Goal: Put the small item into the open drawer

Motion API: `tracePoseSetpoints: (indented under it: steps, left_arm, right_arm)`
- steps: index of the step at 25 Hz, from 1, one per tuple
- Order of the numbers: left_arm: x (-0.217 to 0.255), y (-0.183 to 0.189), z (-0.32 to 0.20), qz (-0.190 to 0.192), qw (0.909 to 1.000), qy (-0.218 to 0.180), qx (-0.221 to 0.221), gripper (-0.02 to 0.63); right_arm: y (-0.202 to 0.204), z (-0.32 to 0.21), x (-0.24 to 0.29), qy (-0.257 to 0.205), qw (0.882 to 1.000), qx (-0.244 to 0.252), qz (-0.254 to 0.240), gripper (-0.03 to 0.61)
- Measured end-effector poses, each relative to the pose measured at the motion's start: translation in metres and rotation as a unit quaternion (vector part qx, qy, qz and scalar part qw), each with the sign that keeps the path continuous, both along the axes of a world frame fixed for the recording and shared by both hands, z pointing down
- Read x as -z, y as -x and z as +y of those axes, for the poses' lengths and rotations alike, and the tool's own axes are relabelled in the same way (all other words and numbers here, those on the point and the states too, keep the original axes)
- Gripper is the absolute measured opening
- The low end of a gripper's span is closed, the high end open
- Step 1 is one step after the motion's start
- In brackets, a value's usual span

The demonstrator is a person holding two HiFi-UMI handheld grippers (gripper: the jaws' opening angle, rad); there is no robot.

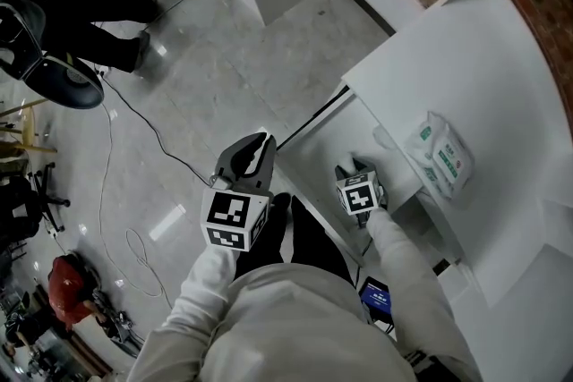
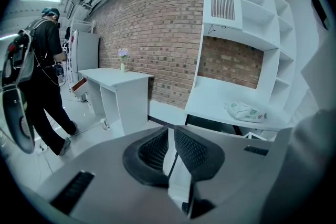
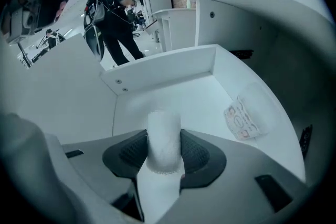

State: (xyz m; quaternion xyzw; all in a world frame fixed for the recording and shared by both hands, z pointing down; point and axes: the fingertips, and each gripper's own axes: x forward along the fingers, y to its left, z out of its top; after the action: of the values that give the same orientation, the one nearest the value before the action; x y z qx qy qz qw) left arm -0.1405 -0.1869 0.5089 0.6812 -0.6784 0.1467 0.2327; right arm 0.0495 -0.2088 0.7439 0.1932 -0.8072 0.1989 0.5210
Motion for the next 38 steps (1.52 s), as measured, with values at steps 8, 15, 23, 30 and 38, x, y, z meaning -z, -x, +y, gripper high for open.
tracePoseSetpoints:
  steps: [8,15,23,30,38]
  left_arm:
    - [-0.006,0.004,0.009,0.001,0.9999,0.011,0.013,0.051]
    - [-0.009,0.005,0.015,0.001,0.9997,0.015,0.02,0.051]
    - [-0.01,0.009,0.022,0.0,0.9994,0.017,0.03,0.051]
    - [-0.01,0.007,0.024,0.001,0.9995,0.015,0.026,0.051]
    - [-0.005,0.001,0.021,0.005,0.9999,0.004,0.013,0.051]
  right_arm:
    - [-0.002,0.002,-0.018,-0.001,0.999,0.018,0.03,0.198]
    - [-0.002,0.002,-0.021,-0.006,0.998,0.04,0.056,0.199]
    - [-0.004,0.005,-0.031,-0.009,0.997,0.038,0.066,0.201]
    - [0.002,0.002,-0.024,-0.016,0.998,0.039,0.049,0.234]
    - [-0.002,0.002,-0.001,-0.014,1.0,-0.002,0.02,0.245]
